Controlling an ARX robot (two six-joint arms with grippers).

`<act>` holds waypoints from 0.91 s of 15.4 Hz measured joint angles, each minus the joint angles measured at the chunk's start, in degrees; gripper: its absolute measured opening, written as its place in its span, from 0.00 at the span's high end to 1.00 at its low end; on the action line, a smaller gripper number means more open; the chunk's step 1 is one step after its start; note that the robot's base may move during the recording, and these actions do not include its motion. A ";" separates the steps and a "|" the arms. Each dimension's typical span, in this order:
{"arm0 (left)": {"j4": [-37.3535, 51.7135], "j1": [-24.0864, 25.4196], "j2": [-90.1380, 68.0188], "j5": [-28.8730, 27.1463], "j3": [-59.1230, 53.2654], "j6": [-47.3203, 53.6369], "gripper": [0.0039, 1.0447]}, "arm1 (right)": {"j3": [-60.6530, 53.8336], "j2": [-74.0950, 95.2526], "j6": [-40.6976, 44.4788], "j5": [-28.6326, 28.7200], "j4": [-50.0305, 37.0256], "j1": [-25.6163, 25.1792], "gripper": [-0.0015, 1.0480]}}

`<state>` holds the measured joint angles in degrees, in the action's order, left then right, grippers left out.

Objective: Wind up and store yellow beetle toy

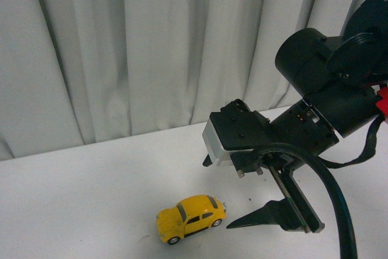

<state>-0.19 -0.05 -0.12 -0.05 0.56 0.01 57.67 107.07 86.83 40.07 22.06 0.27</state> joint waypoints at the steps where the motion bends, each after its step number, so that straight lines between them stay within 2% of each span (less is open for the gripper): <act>1: -0.02 0.00 0.00 0.02 0.00 0.00 0.06 | 1.33 1.38 1.03 0.11 0.57 -0.33 0.06; 14: 0.00 0.00 0.00 0.00 0.00 0.00 0.06 | 11.82 15.69 5.62 1.36 3.80 1.25 0.06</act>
<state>-0.19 -0.05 -0.12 -0.05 0.56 0.01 69.49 122.76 92.44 41.43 25.87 1.52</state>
